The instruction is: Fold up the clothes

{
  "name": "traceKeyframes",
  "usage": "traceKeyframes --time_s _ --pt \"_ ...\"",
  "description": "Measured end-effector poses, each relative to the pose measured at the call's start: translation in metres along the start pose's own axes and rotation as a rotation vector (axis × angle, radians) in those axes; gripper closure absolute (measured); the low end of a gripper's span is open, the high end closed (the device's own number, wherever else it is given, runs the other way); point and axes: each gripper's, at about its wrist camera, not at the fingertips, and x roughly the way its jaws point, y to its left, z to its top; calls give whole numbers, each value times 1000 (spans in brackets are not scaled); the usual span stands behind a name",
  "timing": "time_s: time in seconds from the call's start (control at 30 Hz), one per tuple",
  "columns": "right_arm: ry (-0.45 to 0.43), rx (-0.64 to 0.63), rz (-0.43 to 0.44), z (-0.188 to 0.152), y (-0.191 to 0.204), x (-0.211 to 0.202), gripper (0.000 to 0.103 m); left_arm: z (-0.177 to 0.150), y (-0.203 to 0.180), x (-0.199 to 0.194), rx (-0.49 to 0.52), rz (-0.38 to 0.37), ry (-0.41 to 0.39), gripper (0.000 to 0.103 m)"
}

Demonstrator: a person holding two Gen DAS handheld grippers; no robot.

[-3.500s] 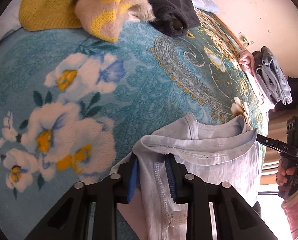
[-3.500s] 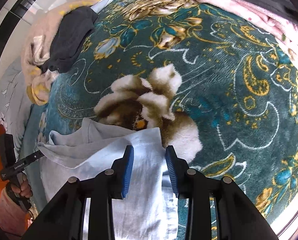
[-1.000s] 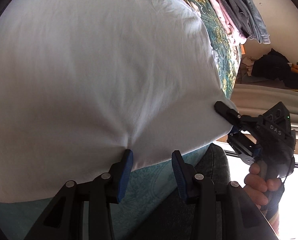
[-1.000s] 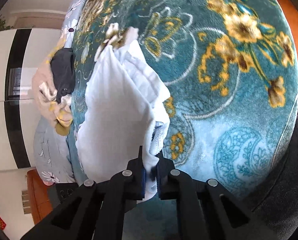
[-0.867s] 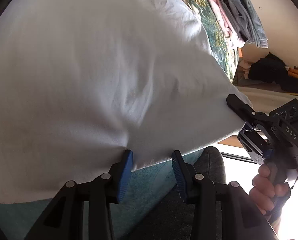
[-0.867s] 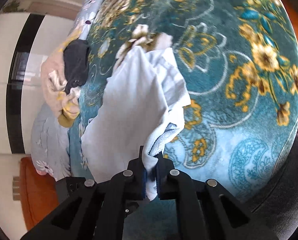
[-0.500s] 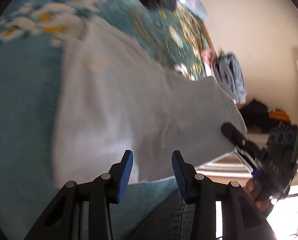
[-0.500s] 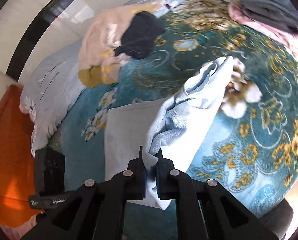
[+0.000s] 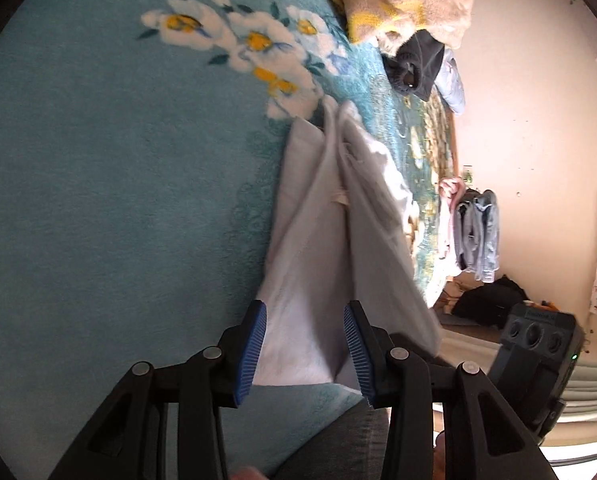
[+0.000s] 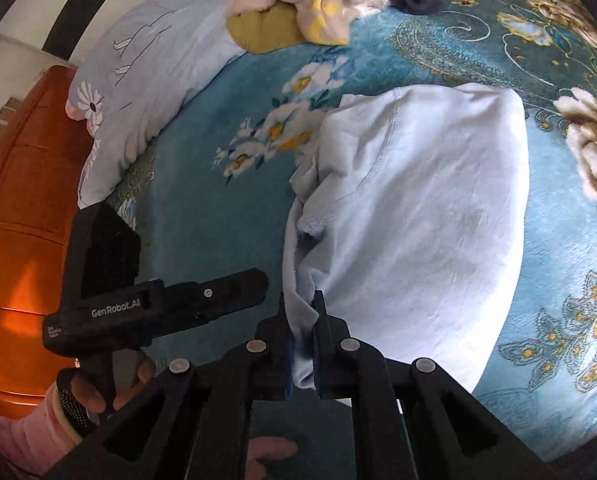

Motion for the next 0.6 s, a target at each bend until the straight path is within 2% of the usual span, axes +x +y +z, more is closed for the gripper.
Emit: traceKeyframes --time_s 0.1,0.17,0.27,0.37,0.5,0.6 --pt "-3 51 88 -3 -12 -8 83 6 -9 12 4 -28 9 56" --pt "-18 80 146 -7 -21 -20 64 6 -12 15 11 -33 14 53" --pt "-99 169 153 -15 -52 -49 62 5 -9 15 -5 -40 23 51" --pt "-186 326 99 -24 -99 -72 62 3 -9 11 -7 -35 25 49" --pt "-193 528 56 -45 -147 -73 62 0 -15 5 21 -45 20 47" --pt "-147 585 46 -53 -158 -61 62 -3 -20 1 44 -68 17 42"
